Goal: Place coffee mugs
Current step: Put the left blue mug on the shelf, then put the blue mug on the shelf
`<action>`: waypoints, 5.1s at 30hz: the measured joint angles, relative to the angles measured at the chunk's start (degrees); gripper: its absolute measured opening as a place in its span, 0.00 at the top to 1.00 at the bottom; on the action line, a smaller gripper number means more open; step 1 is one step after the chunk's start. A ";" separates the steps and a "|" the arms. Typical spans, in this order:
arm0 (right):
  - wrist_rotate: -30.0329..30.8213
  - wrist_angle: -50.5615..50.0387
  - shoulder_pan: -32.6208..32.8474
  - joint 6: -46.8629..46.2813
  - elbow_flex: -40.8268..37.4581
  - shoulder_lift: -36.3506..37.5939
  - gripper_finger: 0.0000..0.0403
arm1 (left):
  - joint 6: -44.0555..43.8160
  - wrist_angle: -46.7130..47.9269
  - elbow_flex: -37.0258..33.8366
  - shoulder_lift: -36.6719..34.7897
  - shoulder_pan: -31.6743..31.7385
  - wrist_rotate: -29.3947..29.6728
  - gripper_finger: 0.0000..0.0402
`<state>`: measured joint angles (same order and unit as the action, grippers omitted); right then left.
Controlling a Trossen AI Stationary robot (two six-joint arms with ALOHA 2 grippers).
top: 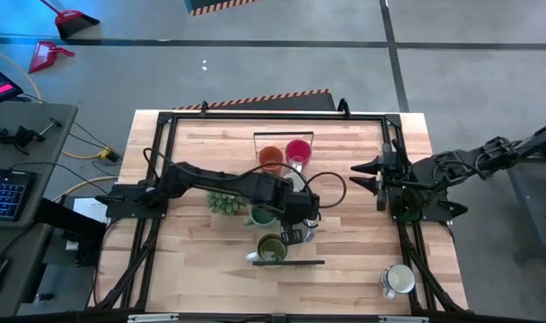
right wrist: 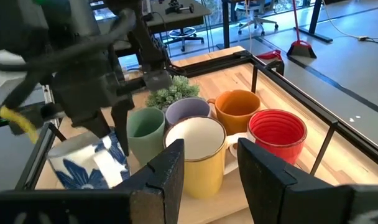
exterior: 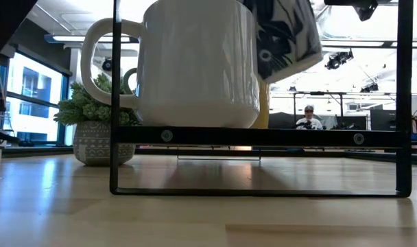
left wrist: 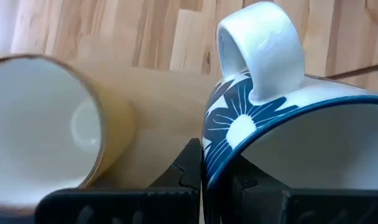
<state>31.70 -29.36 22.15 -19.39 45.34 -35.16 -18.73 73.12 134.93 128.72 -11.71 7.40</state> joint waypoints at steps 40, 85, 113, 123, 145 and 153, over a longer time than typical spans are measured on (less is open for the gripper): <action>-0.20 -1.51 0.00 -0.09 0.00 -0.02 0.68 | 4.76 0.91 -0.07 3.70 2.72 -1.78 0.98; -0.42 -1.71 0.00 -0.07 0.00 -0.02 0.68 | 5.93 1.71 -0.85 5.51 3.07 -2.55 0.98; -1.85 -3.44 0.02 -0.27 0.00 -0.02 0.68 | 6.45 0.14 -0.79 4.88 3.89 -5.26 0.74; -1.92 -4.29 0.01 -0.27 0.00 -0.01 0.68 | 6.45 -1.73 -0.76 0.90 4.25 -5.25 0.69; -1.79 3.42 -0.02 6.07 -0.07 5.62 0.68 | 15.96 5.40 -0.92 -25.36 8.26 5.46 0.69; -0.13 3.49 -0.03 9.33 -0.04 8.45 0.68 | 14.91 17.15 -1.09 -34.47 8.55 9.15 0.69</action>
<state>31.57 -25.87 22.12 -10.07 45.30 -26.71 -3.81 90.27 133.84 94.25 -3.16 16.55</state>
